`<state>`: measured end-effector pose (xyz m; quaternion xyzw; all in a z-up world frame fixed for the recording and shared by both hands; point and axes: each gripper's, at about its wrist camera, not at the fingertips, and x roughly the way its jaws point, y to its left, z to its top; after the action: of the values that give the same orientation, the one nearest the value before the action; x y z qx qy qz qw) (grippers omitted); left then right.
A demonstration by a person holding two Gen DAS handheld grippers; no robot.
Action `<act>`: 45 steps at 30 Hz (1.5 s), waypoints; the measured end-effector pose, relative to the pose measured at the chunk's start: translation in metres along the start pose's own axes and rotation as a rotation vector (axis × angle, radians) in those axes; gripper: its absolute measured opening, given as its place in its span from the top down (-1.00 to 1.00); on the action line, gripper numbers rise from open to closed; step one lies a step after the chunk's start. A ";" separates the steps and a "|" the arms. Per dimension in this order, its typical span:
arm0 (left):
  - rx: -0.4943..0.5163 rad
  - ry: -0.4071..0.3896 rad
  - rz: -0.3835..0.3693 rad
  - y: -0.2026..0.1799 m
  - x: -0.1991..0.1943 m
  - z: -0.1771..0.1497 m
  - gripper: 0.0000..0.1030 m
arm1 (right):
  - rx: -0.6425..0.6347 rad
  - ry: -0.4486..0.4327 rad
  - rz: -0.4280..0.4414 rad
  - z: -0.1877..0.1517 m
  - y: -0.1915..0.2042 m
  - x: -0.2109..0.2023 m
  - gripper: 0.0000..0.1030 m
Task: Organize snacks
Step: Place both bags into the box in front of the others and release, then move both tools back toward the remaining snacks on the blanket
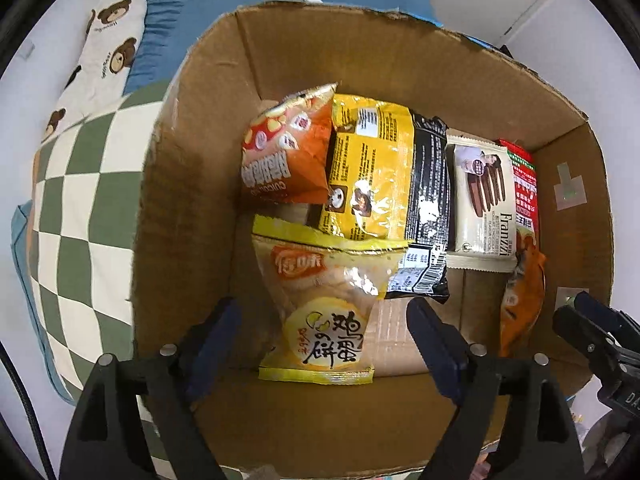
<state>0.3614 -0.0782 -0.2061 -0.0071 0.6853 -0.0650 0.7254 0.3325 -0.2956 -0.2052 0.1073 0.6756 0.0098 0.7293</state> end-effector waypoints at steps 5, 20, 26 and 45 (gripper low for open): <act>0.014 -0.024 0.019 -0.003 -0.006 -0.004 -0.67 | -0.008 0.012 -0.012 -0.005 0.003 0.000 -0.83; 0.034 -0.164 0.032 -0.008 -0.040 -0.045 -0.67 | -0.053 -0.077 -0.084 -0.033 0.020 -0.018 -0.86; 0.049 -0.258 0.029 -0.008 -0.069 -0.065 -0.67 | -0.090 -0.146 -0.100 -0.048 0.033 -0.042 -0.86; 0.041 -0.417 -0.007 0.000 -0.138 -0.144 -0.67 | -0.063 -0.382 0.004 -0.134 0.042 -0.139 -0.86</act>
<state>0.2114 -0.0528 -0.0783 -0.0082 0.5187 -0.0785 0.8513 0.1930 -0.2576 -0.0699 0.0855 0.5239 0.0117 0.8474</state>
